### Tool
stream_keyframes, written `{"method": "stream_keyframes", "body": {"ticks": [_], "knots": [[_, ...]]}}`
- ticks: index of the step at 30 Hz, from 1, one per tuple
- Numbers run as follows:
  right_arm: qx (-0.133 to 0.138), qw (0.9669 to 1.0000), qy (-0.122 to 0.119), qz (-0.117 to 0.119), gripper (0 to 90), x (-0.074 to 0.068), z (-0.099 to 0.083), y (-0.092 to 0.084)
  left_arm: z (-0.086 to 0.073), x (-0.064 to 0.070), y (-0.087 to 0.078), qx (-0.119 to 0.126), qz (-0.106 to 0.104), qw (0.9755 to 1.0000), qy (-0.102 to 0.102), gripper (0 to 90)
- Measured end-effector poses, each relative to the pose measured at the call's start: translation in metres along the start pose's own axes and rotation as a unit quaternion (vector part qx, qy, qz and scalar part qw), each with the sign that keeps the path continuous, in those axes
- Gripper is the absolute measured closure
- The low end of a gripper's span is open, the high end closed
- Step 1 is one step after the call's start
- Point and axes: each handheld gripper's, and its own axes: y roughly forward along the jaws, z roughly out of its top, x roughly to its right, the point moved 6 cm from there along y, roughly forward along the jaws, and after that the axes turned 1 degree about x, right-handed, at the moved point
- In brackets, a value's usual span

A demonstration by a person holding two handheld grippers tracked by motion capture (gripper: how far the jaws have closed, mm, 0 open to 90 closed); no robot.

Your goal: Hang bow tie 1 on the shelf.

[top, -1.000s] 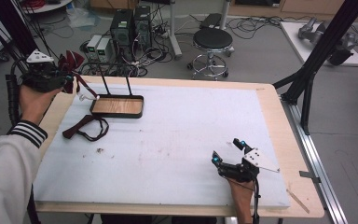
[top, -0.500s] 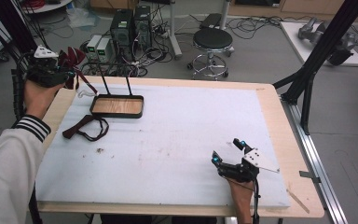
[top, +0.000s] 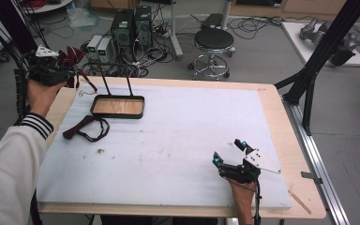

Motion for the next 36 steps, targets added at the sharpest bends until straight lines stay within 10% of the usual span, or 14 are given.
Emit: {"method": "stream_keyframes", "body": {"ticks": [36], "knots": [[0.000, 1.0000, -0.005, 0.000, 2.8, -0.001, 0.000, 0.000, -0.058, 0.011, 0.024, -0.046, -0.005, 0.9983, -0.036, 74.8]]}}
